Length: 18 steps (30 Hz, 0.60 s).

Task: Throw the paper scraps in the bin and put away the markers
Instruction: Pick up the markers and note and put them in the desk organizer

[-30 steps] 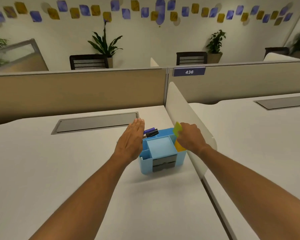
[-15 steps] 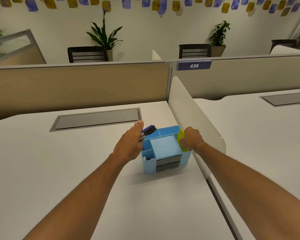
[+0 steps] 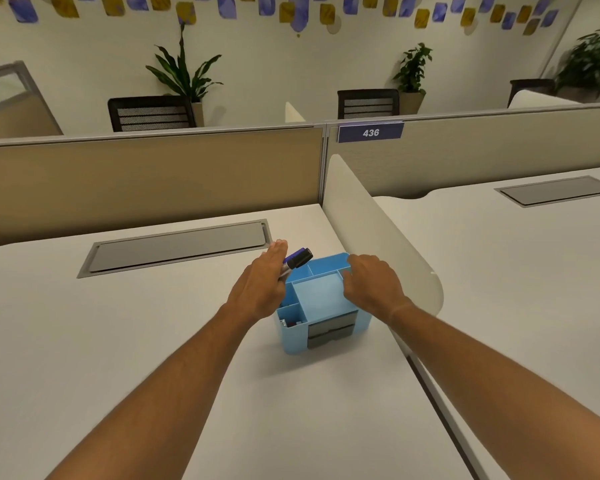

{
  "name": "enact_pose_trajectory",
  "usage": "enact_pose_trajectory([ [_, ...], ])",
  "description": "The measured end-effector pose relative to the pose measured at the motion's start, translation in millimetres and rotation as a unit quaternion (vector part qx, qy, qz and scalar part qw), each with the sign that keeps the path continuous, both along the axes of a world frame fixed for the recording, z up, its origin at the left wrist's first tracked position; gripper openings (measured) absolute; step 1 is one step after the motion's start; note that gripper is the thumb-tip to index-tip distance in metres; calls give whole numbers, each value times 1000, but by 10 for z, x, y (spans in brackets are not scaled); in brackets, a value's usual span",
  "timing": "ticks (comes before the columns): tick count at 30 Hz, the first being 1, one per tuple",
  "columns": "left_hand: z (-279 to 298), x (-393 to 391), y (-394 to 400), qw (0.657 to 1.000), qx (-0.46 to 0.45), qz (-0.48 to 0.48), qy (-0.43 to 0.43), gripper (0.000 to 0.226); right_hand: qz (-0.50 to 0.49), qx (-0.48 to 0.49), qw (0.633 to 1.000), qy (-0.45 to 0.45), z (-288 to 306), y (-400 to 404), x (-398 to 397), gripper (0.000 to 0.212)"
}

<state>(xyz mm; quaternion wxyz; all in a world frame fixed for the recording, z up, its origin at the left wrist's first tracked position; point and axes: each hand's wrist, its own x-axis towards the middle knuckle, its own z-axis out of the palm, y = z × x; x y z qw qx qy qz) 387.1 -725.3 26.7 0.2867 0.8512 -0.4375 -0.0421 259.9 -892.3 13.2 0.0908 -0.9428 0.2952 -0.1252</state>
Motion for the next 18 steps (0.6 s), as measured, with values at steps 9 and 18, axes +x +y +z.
enact_pose_trajectory([
  [9, 73, 2, -167, 987, -105, -16, 123, 34, 124, -169, 977, 42, -70, 191, -68, 79],
  [18, 91, 224, -351, 900, -211, -12, 382, 13, 112, -155, 980, 53, -167, 227, -176, 84],
])
